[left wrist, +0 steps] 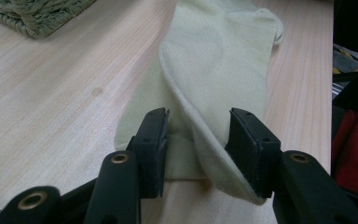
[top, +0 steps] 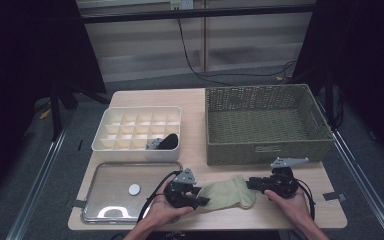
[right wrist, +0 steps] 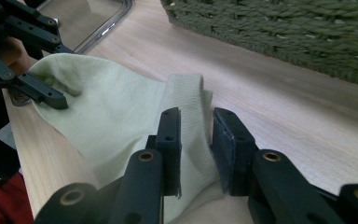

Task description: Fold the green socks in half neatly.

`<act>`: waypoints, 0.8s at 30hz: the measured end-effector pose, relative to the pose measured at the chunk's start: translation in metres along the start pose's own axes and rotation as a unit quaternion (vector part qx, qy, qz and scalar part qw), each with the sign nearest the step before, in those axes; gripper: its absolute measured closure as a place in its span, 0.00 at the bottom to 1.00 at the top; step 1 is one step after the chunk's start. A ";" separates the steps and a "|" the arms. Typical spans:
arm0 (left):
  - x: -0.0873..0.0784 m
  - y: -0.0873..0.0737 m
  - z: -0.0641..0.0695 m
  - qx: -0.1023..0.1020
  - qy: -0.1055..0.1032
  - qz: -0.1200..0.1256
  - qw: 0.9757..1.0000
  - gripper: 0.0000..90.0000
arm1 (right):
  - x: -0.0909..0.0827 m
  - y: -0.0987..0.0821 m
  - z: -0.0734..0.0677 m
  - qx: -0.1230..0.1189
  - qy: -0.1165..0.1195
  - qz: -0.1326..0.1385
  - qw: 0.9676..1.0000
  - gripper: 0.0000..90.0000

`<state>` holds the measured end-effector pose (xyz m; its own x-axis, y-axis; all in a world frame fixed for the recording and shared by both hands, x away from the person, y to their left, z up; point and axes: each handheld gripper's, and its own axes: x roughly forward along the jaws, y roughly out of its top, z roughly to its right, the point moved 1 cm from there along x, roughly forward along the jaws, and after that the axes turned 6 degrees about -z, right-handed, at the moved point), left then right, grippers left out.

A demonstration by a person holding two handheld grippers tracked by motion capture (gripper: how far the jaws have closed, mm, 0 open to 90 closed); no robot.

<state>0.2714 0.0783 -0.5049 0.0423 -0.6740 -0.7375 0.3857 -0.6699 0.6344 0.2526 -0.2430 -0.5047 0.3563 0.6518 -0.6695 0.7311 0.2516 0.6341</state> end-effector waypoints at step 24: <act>-0.001 -0.002 0.001 -0.016 -0.007 0.007 1.000 0.63 | 0.006 -0.006 -0.002 -0.020 -0.012 -0.035 0.999 0.77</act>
<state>0.2691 0.0804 -0.5052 0.0350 -0.6872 -0.7256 0.4144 -0.6507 0.6362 0.2491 -0.2389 -0.5111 0.3195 0.6147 -0.7212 0.7310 0.3244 0.6004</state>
